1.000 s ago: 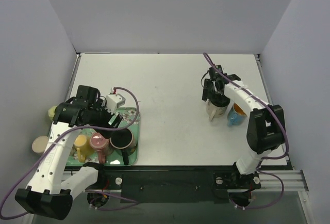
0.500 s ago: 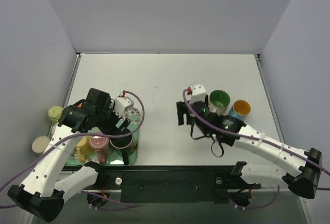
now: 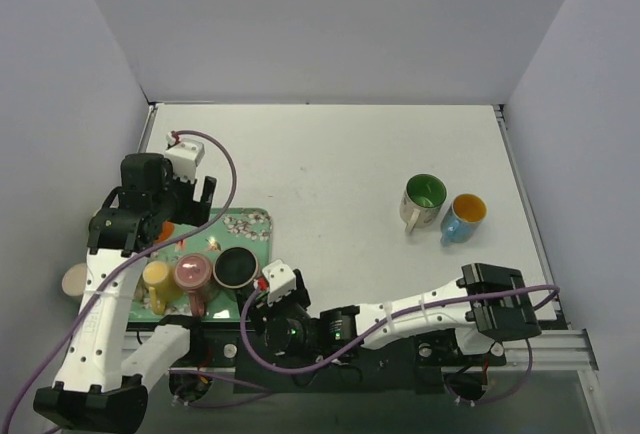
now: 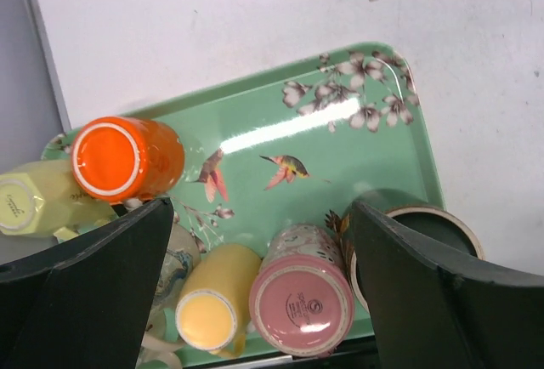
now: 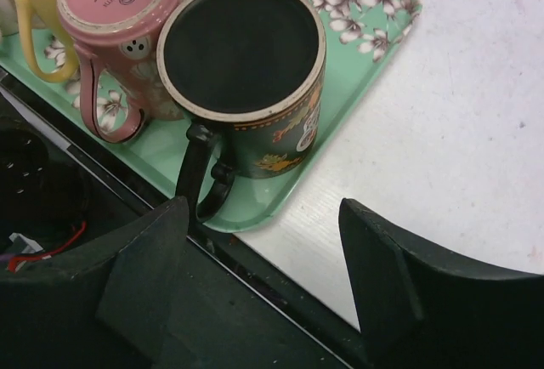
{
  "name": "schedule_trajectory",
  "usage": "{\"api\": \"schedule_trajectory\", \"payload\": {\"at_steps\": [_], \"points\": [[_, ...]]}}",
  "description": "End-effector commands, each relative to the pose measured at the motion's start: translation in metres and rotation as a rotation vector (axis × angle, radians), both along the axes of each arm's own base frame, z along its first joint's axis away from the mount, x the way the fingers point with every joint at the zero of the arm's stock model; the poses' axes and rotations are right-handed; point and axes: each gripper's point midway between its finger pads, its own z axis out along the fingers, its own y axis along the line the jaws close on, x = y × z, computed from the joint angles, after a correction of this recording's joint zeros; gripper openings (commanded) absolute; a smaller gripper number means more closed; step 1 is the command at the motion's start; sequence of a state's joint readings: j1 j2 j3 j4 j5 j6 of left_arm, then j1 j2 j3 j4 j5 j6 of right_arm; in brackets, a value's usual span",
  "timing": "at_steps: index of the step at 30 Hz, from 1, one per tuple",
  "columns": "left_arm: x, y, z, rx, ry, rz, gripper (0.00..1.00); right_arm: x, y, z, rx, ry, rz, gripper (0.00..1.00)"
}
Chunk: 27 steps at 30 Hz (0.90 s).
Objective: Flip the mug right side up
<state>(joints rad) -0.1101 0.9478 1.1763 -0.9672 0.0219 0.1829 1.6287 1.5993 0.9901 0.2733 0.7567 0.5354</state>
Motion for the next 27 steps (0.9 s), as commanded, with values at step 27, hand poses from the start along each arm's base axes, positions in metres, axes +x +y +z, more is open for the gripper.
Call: {"api": "schedule_trajectory", "payload": {"at_steps": [27], "points": [[0.012,-0.005,0.063,-0.188,-0.217,-0.048,0.96,0.017,0.061,-0.072,-0.009,0.084,-0.305,0.52]]}}
